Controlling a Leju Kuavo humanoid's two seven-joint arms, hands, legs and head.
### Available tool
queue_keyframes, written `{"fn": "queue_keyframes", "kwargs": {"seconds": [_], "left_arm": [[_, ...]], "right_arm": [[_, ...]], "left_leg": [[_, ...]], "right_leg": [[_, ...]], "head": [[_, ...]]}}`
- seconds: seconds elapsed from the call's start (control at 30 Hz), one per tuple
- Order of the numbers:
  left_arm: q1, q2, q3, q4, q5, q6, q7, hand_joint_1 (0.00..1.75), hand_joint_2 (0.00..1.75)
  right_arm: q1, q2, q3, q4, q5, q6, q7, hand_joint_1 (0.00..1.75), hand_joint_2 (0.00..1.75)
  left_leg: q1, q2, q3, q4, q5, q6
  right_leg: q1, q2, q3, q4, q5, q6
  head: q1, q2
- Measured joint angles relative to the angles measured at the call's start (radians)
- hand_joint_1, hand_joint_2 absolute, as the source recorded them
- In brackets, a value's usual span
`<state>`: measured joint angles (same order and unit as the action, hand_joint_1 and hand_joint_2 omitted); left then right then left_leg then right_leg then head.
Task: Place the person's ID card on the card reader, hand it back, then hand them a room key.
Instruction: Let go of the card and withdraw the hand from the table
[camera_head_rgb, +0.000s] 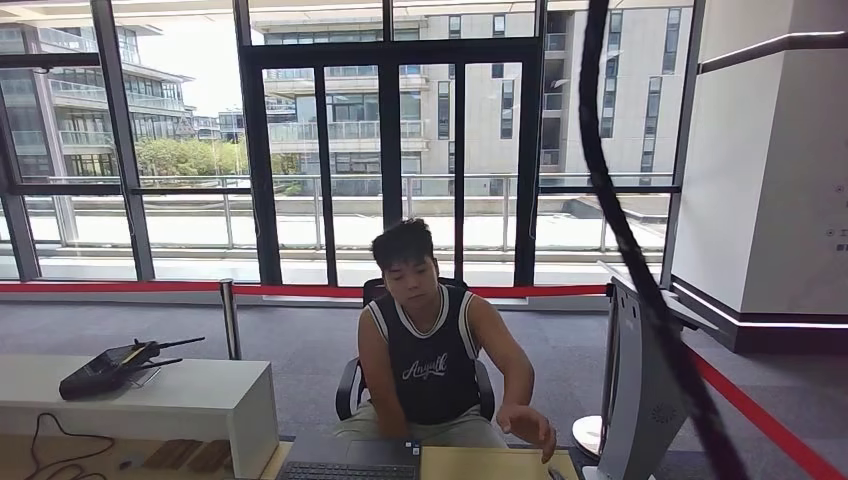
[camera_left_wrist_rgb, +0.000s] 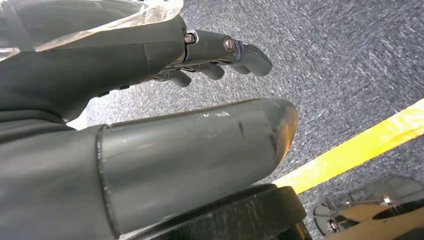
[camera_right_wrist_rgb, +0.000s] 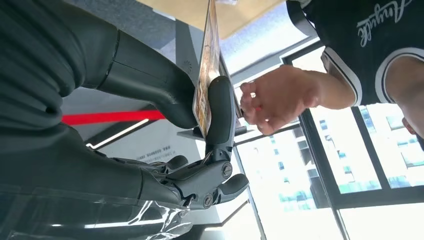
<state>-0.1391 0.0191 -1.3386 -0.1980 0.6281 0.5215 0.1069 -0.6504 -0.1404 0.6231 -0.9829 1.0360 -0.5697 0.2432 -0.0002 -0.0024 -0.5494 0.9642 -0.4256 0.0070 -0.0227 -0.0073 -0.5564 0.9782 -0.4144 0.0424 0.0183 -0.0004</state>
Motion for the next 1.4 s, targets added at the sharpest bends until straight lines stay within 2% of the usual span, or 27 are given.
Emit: {"fn": "queue_keyframes", "kwargs": {"seconds": [0.13, 0.3, 0.7, 0.97, 1.1, 1.23, 1.4], "left_arm": [[0.000, 0.000, 0.000, 0.000, -0.005, -0.005, -0.002, 0.00, 0.00], [-0.001, 0.000, 0.000, 0.000, -0.019, -0.010, -0.007, 0.00, 0.00], [-0.020, 0.000, -0.007, 0.000, -0.067, -0.029, 0.001, 0.00, 0.00], [-0.027, 0.000, -0.020, 0.000, -0.077, -0.044, 0.007, 0.00, 0.00], [-0.029, 0.000, -0.025, 0.000, -0.076, -0.045, 0.007, 0.00, 0.00], [-0.030, 0.000, -0.025, 0.000, -0.068, -0.043, 0.007, 0.00, 0.00], [-0.029, 0.001, -0.026, 0.000, -0.064, -0.039, 0.006, 0.00, 0.00]], "right_arm": [[-0.029, -0.012, -0.008, -0.049, 0.017, 0.065, 0.003, 1.75, 1.75], [-0.095, -0.012, -0.008, -0.035, 0.019, 0.112, -0.025, 1.75, 1.75], [-0.318, 0.033, 0.003, 0.211, -0.082, 0.136, -0.073, 1.75, 1.75], [-0.385, 0.050, 0.008, 0.353, -0.079, 0.147, -0.061, 1.75, 1.75], [-0.393, 0.058, 0.011, 0.400, -0.080, 0.147, -0.055, 0.03, 1.75], [-0.395, 0.064, 0.012, 0.432, -0.078, 0.141, -0.051, 0.00, 0.00], [-0.400, 0.072, 0.018, 0.460, -0.047, 0.115, -0.045, 0.00, 0.00]], "left_leg": [[0.000, 0.000, 0.000, 0.000, 0.000, 0.000], [0.000, 0.000, 0.000, 0.000, 0.000, 0.000], [0.000, 0.000, -0.001, 0.000, 0.000, 0.000], [0.000, 0.000, -0.001, 0.000, 0.000, 0.000], [0.000, 0.000, -0.001, 0.000, 0.000, 0.000], [0.000, 0.000, -0.001, 0.000, 0.000, 0.000], [0.000, 0.000, -0.001, 0.000, 0.000, 0.000]], "right_leg": [[0.000, 0.000, 0.000, 0.000, 0.000, 0.000], [0.000, 0.000, 0.000, 0.000, 0.000, 0.000], [0.000, 0.000, 0.000, 0.000, 0.000, 0.000], [0.000, 0.000, 0.000, 0.000, 0.000, 0.000], [0.000, 0.000, 0.000, 0.000, 0.000, 0.000], [0.000, 0.000, 0.000, 0.000, 0.000, 0.000], [0.000, 0.000, 0.000, 0.000, 0.000, 0.000]], "head": [[0.000, 0.000], [0.000, 0.000], [0.000, 0.000], [0.000, 0.000], [0.000, 0.000], [0.000, 0.000], [0.000, 0.000]]}}
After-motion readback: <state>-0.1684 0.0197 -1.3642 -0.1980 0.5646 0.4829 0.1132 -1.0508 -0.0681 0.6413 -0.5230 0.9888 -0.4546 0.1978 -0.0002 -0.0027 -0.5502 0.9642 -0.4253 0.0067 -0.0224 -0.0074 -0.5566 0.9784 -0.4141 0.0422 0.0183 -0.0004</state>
